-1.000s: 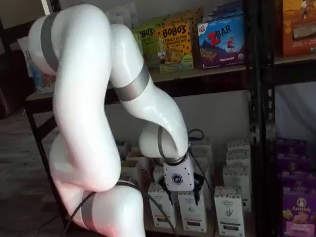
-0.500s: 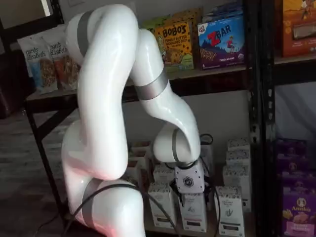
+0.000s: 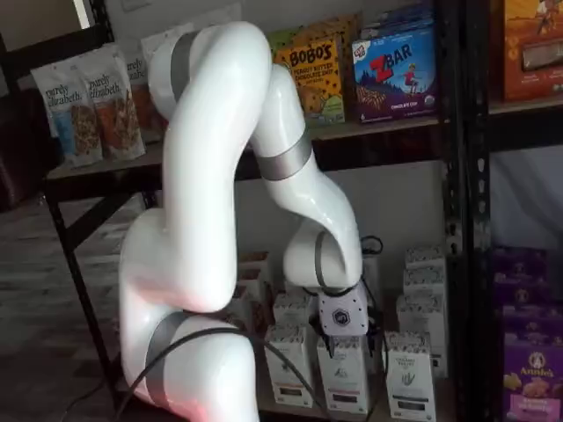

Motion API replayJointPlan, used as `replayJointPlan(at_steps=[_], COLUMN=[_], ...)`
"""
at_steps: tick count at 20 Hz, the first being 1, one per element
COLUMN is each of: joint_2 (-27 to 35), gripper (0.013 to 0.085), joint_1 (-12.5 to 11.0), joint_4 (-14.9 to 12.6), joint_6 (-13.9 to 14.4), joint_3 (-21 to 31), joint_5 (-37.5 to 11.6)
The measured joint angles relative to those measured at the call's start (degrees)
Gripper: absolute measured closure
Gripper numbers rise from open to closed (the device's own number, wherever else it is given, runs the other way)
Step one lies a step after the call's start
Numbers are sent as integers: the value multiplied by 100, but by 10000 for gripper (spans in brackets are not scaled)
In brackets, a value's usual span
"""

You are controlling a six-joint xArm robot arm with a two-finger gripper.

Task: Pick up the white box with a green strip in the middle, on the bottom shelf, the sixth box from the left

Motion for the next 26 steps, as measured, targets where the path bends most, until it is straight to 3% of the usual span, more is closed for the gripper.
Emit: replayJointPlan(at_steps=[3,7,13,22,26], joint_2=[275,611,1181,1805,1917], gripper=[130,130,130,130,130], joint_1=[-34,-70,-64,-182,-196], joint_4=[-382,-531,-162,-50,-118], joint_6=[346,449,82,-141,-89], joint_3=[-332,-828,-1557,-2346,-2517], joint_5=[78,271,532,637,652])
